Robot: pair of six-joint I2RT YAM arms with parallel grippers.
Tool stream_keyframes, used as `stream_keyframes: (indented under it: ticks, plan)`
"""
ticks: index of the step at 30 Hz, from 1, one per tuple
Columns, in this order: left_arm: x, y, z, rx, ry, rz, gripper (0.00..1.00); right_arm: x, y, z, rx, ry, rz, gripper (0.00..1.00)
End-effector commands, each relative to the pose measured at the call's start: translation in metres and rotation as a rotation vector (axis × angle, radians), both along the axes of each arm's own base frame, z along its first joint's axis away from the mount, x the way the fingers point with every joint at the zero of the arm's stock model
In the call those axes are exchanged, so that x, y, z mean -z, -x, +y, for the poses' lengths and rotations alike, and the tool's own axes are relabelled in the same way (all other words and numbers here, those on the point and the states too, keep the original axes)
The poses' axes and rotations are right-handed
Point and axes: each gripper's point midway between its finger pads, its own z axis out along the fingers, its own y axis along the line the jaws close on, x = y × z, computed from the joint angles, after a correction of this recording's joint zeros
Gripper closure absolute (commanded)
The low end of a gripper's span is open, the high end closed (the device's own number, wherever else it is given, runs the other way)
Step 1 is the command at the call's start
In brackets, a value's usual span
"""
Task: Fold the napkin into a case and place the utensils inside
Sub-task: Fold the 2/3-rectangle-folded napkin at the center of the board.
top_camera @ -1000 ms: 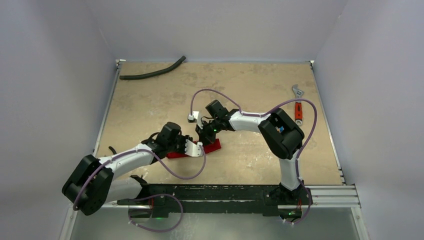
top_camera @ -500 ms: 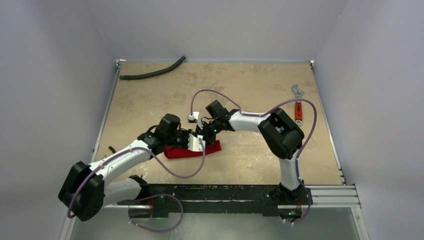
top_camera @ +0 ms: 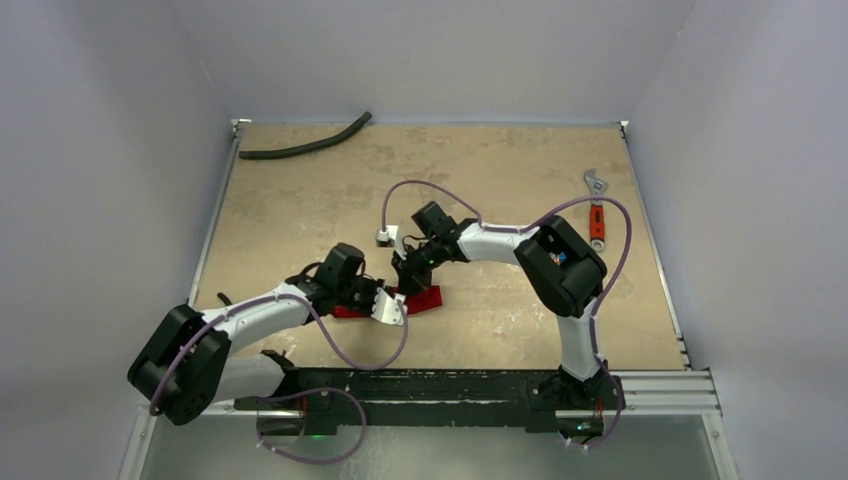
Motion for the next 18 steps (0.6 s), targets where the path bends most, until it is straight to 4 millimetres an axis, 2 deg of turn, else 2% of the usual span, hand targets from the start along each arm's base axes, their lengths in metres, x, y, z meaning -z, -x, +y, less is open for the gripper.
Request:
stream_keyframes:
  ticks: [1, 4, 5, 6, 7, 8, 11, 14, 15, 18]
  plan:
    - [0.013, 0.003, 0.001, 0.052, -0.021, -0.031, 0.83, 0.007, 0.001, -0.009, 0.022, 0.052, 0.045, 0.85]
    - [0.026, 0.009, 0.013, 0.065, -0.083, -0.028, 0.85, -0.012, -0.018, -0.01, 0.093, 0.023, 0.007, 0.73]
    - [0.03, 0.011, 0.018, 0.068, -0.105, -0.025, 0.85, -0.02, -0.028, -0.013, 0.135, 0.015, -0.009, 0.59]
    - [0.034, 0.013, 0.022, 0.067, -0.124, -0.024, 0.86, -0.028, -0.037, -0.017, 0.174, 0.003, -0.021, 0.37]
    - [0.038, 0.014, 0.026, 0.064, -0.141, -0.022, 0.87, -0.037, -0.047, -0.02, 0.214, -0.014, -0.037, 0.06]
    - [0.041, 0.015, 0.03, 0.063, -0.157, -0.025, 0.88, -0.047, -0.055, -0.024, 0.264, -0.027, -0.049, 0.02]
    - [0.045, 0.016, 0.036, 0.046, -0.182, -0.025, 0.89, -0.072, -0.064, -0.033, 0.353, -0.085, -0.067, 0.04]
    - [0.045, 0.017, 0.037, 0.04, -0.185, -0.019, 0.9, -0.088, -0.059, -0.039, 0.406, -0.135, -0.071, 0.19]
    - [0.044, 0.017, 0.037, 0.035, -0.184, -0.019, 0.9, -0.091, -0.053, -0.04, 0.405, -0.153, -0.058, 0.26]
    - [0.044, 0.016, 0.036, 0.027, -0.175, -0.019, 0.9, -0.088, -0.033, -0.046, 0.394, -0.167, 0.001, 0.6]
